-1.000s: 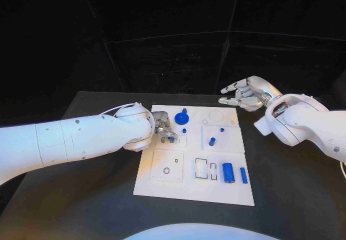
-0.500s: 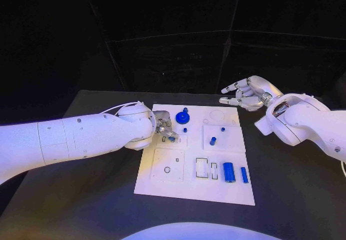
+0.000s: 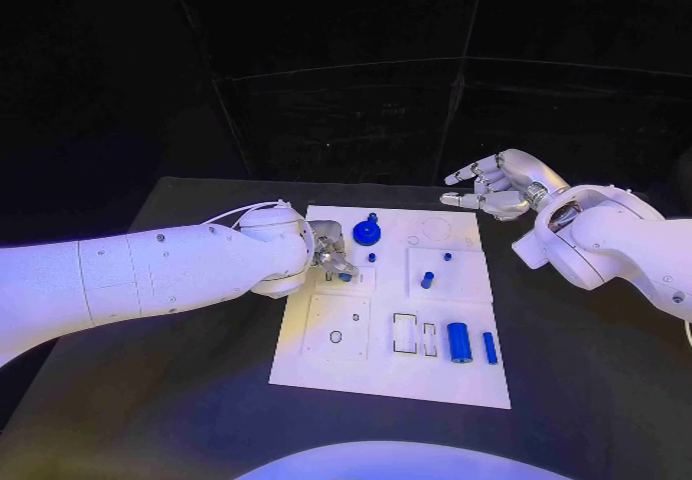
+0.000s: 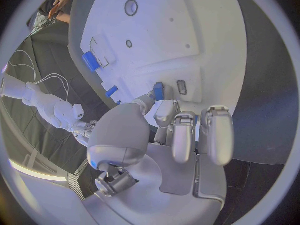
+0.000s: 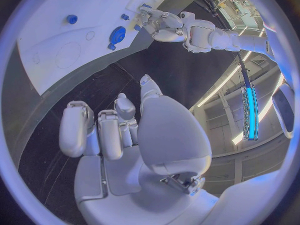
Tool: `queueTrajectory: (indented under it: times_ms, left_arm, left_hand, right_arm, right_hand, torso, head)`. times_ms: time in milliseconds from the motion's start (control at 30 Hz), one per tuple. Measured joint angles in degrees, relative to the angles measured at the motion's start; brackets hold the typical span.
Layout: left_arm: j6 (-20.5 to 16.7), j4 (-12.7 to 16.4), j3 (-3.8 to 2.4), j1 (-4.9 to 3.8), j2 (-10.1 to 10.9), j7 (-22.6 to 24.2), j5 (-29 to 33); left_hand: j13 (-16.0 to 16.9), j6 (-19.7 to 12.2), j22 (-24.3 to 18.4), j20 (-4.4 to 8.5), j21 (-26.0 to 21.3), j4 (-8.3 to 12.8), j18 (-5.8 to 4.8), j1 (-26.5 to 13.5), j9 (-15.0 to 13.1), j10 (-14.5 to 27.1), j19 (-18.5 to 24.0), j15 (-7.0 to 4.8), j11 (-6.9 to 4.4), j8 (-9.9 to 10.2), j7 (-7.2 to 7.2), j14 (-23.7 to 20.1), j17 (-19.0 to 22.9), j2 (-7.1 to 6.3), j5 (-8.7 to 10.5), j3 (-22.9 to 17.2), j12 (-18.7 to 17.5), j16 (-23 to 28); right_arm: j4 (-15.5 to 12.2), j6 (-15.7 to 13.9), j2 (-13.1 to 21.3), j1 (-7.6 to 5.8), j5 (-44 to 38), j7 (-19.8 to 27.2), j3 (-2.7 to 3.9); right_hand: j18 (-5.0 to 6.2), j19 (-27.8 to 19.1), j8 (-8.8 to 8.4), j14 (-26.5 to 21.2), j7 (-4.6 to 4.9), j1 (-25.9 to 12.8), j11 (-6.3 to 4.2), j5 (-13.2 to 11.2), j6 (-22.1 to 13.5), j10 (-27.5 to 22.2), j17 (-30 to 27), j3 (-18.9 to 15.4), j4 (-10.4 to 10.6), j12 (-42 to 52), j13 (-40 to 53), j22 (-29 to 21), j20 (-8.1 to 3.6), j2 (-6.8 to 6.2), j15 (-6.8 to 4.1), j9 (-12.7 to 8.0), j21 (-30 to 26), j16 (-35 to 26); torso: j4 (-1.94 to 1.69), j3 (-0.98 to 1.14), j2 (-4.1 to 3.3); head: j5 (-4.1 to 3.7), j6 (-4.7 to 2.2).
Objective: Assemble the parts on the task board
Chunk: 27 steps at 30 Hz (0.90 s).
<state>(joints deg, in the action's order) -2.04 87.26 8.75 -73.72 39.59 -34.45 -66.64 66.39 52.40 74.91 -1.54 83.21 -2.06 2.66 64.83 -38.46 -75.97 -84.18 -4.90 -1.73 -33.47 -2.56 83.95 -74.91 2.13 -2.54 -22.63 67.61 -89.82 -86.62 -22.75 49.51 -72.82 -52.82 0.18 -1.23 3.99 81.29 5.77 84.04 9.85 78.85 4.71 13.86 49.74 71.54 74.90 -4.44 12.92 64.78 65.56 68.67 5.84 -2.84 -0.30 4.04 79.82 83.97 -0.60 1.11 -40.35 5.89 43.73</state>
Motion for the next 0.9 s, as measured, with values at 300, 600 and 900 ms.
queueTrajectory:
  times_ms: [300,600,900]
  left_arm:
    - [0.4,-0.1,-0.02,-0.03,-0.1,0.0,-0.1]
    - [0.9,-0.9,0.04,-0.01,-0.4,-0.1,0.2]
    - [1.9,-1.9,0.05,0.0,-0.8,-0.1,0.4]
  left_hand:
    - [0.1,0.0,0.0,0.0,0.0,-0.2,0.0,0.0,0.0,0.0,0.0,0.0,0.0,0.0,0.0,0.0,0.0,0.01,0.02,-0.2,0.1,0.0]
    - [0.6,1.6,0.0,0.0,0.0,0.4,0.0,-5.0,-0.6,-0.8,0.0,0.0,0.03,-1.0,0.54,0.0,0.0,-2.36,-0.02,-1.7,0.9,0.0]
    - [1.6,2.4,0.0,0.21,0.0,-1.6,0.0,-7.3,-1.0,-1.5,0.2,0.0,-0.39,-1.4,0.94,0.0,0.0,-3.02,-0.17,1.1,1.9,0.0]
  right_arm:
    - [0.1,0.1,-0.2,0.0,0.0,0.0,0.0]
    - [0.2,0.2,-0.3,0.0,0.0,0.0,0.0]
    - [0.3,0.5,-0.5,0.0,0.0,0.2,0.0]
  right_hand:
    - [0.0,0.0,0.0,0.0,0.0,0.0,0.0,-0.7,0.0,0.0,0.0,-0.6,0.3,0.0,0.0,0.0,0.0,0.0,0.0,0.0,0.0,0.0]
    - [0.0,0.0,0.47,0.0,0.01,-0.5,0.21,-3.2,-0.4,-0.2,0.0,-2.5,1.6,0.0,0.0,-0.1,0.0,0.53,0.0,0.0,0.0,0.0]
    - [0.0,-0.1,0.67,0.0,0.01,-1.0,0.21,-3.8,-0.4,-0.2,0.0,-4.0,2.8,0.2,-0.2,-0.3,0.11,0.51,0.0,0.0,-0.2,-0.2]
  torso:
    - [-0.02,-0.01,0.0]
    - [-0.02,0.04,0.01]
    - [0.01,0.03,0.03]
  head:
    - [0.03,0.07]
    - [0.04,0.13]
    - [-0.03,0.16]
